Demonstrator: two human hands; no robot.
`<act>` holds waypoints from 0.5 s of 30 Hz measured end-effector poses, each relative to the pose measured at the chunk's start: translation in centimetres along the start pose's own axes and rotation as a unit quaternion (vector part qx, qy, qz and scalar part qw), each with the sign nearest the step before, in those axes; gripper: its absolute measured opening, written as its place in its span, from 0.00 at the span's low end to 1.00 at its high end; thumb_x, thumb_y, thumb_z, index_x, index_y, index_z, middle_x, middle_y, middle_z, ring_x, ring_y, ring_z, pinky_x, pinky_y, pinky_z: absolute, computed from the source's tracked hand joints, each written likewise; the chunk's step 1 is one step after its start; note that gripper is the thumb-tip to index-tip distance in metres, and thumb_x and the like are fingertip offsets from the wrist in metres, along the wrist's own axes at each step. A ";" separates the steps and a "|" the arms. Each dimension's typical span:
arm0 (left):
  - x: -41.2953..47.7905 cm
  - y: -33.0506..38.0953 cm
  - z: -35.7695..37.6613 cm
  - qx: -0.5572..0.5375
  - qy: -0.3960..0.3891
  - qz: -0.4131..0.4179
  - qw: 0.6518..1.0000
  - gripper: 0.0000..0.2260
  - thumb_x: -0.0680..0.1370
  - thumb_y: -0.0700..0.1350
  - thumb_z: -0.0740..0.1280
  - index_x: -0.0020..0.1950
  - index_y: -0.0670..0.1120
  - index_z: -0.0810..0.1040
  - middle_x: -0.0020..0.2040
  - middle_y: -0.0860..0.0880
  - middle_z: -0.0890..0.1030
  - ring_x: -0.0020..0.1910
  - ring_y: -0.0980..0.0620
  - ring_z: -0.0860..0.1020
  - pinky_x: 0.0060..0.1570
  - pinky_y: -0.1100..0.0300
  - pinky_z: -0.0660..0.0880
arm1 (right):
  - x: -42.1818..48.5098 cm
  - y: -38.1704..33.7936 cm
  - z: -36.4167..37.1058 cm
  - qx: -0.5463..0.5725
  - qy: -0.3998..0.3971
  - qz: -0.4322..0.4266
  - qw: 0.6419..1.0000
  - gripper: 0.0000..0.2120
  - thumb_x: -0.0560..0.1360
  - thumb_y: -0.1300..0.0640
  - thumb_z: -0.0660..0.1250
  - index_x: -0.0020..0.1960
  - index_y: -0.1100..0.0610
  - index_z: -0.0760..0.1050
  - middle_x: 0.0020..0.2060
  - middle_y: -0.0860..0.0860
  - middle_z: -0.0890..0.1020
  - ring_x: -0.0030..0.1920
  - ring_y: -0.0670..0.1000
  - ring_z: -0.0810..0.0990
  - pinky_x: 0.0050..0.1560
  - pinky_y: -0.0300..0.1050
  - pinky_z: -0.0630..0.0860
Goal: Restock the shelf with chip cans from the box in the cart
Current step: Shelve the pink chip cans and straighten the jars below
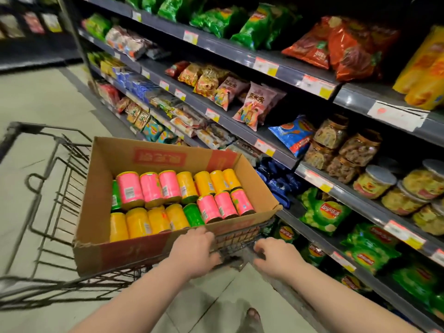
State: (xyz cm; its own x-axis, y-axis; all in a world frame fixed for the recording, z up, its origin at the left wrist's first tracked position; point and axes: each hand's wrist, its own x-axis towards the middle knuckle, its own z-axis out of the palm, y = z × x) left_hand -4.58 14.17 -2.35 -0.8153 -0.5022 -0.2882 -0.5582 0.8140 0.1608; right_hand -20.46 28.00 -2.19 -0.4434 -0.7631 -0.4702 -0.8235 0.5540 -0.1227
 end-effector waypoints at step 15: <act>7.5 -6.9 -1.6 -0.059 -0.015 -0.144 0.988 0.19 0.77 0.59 0.61 0.64 0.51 0.72 0.63 0.51 0.72 0.63 0.49 0.72 0.55 0.54 0.72 | 15.2 -0.3 -5.7 -0.001 -0.032 -0.066 0.997 0.18 0.76 0.48 0.62 0.64 0.51 0.72 0.60 0.50 0.78 0.59 0.54 0.76 0.57 0.48 0.73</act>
State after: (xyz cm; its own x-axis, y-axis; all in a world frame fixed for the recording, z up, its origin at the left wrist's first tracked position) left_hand -7.08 4.32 -4.11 -0.6161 -0.6978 -0.3653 -0.7819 0.5977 0.1770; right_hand -29.01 14.34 -4.38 -0.3074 -0.8067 -0.5047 -0.8742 0.4489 -0.1852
